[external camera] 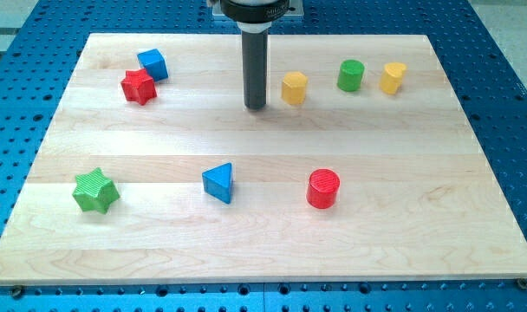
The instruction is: Move the hexagon diagonally top right to the red circle
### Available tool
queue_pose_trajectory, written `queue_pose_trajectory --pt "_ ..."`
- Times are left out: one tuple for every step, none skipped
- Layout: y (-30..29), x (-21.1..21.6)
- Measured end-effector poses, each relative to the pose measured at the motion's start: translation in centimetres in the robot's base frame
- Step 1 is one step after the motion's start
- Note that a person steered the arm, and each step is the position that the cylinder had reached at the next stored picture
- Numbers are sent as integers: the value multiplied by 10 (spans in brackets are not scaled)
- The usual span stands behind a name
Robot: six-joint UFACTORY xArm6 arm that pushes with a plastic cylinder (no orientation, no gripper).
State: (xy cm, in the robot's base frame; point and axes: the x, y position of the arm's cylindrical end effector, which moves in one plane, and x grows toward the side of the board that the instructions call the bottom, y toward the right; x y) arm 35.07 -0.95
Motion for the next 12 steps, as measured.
queue_pose_trajectory --pt "0 -23" --pt "4 -31" --pt "4 -33" --pt "3 -34" --pt "-11 -34" --pt "-15 -35" --pt "-15 -35" --pt "-15 -44" --pt "8 -44" --pt "36 -33" --pt "91 -13" --pt "154 45"
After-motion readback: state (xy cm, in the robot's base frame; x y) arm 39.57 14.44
